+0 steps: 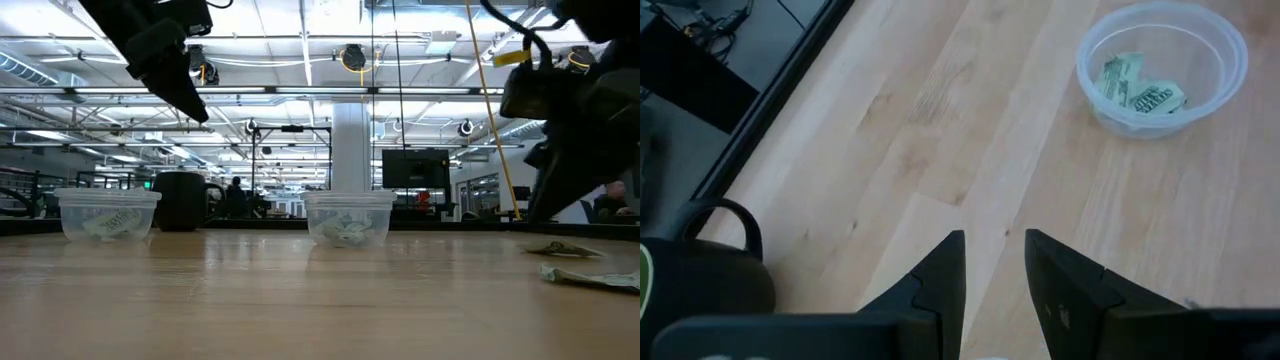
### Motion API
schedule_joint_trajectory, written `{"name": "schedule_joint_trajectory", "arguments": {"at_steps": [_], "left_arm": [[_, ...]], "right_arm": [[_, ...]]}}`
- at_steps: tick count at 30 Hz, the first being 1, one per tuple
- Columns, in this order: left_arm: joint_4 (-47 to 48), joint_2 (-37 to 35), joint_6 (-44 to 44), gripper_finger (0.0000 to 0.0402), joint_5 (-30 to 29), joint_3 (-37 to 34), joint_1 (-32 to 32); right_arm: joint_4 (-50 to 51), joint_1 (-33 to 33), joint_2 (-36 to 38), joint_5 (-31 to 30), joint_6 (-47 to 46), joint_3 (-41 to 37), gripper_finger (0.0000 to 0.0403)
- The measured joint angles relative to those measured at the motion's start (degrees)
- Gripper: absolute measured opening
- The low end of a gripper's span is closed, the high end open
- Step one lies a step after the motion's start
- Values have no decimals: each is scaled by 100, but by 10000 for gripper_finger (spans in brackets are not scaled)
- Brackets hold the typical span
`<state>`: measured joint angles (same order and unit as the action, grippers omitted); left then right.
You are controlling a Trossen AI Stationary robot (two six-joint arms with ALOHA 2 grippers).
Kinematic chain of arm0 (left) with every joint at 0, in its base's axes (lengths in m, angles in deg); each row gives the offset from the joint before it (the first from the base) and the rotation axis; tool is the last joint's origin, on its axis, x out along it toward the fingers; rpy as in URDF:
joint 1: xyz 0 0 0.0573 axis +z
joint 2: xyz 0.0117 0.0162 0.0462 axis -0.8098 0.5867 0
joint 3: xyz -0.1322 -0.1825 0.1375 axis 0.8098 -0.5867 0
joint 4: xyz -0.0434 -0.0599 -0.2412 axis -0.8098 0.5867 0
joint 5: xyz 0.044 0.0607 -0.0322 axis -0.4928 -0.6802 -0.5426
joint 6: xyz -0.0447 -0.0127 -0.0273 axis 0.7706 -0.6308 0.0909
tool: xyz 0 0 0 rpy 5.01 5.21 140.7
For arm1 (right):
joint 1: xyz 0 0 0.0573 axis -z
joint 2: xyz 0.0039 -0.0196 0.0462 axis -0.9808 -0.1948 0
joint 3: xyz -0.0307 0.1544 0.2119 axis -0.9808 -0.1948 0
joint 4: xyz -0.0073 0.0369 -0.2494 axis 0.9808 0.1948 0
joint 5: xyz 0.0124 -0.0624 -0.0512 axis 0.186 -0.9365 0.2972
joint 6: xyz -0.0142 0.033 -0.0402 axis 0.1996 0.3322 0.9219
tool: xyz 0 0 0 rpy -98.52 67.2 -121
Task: Pick and place Stevia / Truvia into bins
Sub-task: Put the white stevia packet into the right transparent container
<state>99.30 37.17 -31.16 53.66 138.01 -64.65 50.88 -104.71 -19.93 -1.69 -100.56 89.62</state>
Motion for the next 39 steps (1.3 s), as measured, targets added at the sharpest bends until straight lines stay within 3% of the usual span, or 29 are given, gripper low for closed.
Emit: {"name": "schedule_joint_trajectory", "arguments": {"at_steps": [9,17,32,39], "left_arm": [[4,0,63,113,7,0,0],[7,0,70,113,9,0,0],[-20,0,66,113,14,0,0],[-20,0,66,113,15,0,0]], "right_arm": [[-716,92,-198,206,520,-256,166],[-718,-157,-48,659,583,-256,194],[-1096,-305,-953,54,1334,-230,170],[-1164,-303,-970,19,1330,-239,102]]}}
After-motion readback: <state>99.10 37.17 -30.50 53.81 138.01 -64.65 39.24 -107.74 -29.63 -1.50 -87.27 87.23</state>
